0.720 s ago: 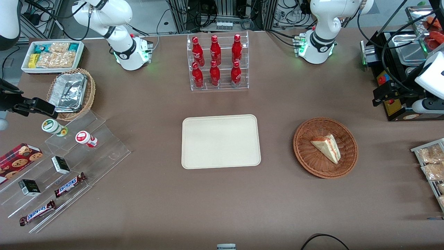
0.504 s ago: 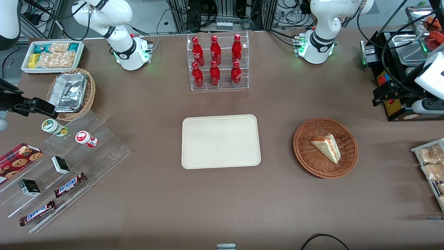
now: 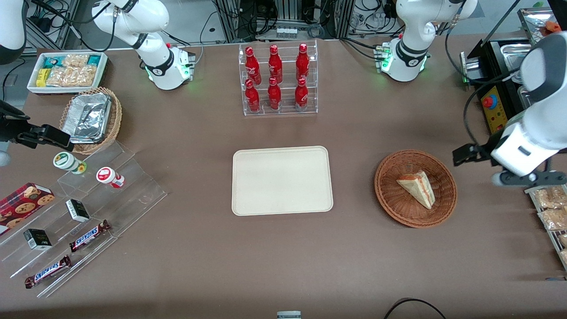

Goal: Place sandwich from basket to tray
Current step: 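Move the left gripper down over the wrapped sandwich in the wicker basket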

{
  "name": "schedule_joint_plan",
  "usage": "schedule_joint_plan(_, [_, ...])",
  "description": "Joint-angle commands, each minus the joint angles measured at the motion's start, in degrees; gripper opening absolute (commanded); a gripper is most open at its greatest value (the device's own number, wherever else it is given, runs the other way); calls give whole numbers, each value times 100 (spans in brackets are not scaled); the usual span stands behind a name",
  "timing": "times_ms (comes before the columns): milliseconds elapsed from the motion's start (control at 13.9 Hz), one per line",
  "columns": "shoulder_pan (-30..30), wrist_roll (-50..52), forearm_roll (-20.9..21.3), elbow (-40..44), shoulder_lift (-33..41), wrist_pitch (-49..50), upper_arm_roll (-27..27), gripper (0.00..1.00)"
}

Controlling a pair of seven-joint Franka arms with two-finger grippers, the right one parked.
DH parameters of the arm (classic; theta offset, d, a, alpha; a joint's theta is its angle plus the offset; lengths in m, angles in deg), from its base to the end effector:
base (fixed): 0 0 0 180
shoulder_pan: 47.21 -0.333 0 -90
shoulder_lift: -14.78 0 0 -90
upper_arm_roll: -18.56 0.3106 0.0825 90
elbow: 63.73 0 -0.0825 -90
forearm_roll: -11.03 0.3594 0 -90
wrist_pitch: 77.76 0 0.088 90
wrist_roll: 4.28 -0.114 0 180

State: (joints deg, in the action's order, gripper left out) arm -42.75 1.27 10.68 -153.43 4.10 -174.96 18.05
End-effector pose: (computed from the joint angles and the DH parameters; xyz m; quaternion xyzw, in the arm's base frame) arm 0.5863 -0.0512 0.5206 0.9996 0.0056 -0.0280 0.0013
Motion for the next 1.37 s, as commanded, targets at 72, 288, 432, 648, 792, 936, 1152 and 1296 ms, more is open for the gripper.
schedule_joint_plan(72, [160,1112,114,-793,153,-799,42,100])
schedule_joint_plan(288, [274,1764,114,-1250,188,-1168,42,100])
schedule_joint_plan(432, [274,2097,114,-1689,294,-1554,42,100])
schedule_joint_plan(648, [292,2872,114,-2209,364,-2118,25,100])
schedule_joint_plan(792, [301,2890,114,-2542,382,-2380,25,100])
schedule_joint_plan(936, [301,2978,114,-2902,382,-2881,25,100])
schedule_joint_plan(1152, [266,2987,114,-3290,329,-3497,42,100])
schedule_joint_plan(1296, [239,2987,114,-3431,224,-3770,51,100])
